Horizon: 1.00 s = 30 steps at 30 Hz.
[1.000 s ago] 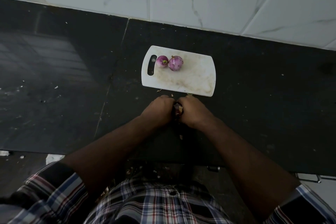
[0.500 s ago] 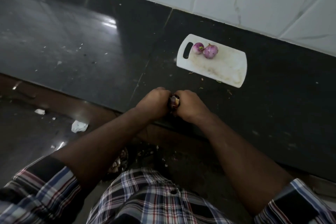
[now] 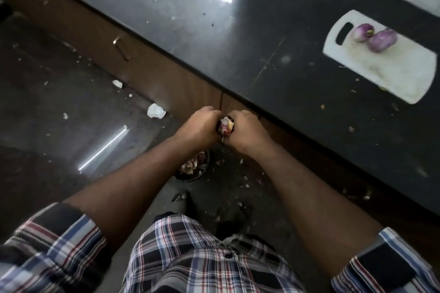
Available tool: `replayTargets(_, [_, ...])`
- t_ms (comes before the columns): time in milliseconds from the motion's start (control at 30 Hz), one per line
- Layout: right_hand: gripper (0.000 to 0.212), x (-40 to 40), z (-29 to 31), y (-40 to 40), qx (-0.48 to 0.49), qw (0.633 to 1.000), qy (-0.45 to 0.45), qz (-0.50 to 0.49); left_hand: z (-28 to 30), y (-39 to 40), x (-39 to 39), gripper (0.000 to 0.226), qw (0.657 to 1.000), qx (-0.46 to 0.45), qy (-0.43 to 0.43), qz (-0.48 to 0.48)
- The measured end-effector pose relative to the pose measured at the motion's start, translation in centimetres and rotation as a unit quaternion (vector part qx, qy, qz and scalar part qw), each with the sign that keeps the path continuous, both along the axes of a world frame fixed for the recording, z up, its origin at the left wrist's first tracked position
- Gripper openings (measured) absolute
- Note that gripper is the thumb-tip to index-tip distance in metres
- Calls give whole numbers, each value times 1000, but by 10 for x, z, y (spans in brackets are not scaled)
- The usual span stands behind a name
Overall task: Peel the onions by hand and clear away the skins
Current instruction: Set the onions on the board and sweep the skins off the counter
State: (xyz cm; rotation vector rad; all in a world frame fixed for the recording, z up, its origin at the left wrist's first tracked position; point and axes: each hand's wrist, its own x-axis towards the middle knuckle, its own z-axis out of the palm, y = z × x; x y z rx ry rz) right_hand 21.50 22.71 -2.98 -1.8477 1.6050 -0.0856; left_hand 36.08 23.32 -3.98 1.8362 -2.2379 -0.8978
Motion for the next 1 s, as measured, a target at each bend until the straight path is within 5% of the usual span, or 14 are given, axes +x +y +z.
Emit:
replayTargets(300, [34, 147, -121, 7, 116, 993, -32, -19, -131, 16, 135, 18, 984, 132, 22, 118])
replayTargets(467, [78, 181, -211, 10, 233, 966, -46, -101, -224, 21, 175, 91, 964, 218, 49, 146])
replayTargets(533, [69, 181, -241, 15, 260, 952, -80, -140, -260, 27, 186, 109, 957, 241, 62, 152])
replayTargets(600, [53, 180, -257, 21, 284, 919, -160, -222, -292, 36, 193, 106, 952, 253, 60, 163])
replayTargets(867, [36, 177, -256, 33, 326, 806, -285, -403, -257, 50, 177, 65, 955, 204, 56, 210])
replayTargets(1000, [26, 170, -235, 32, 312, 811, -276, -410, -229, 51, 166, 55, 960, 185, 53, 205])
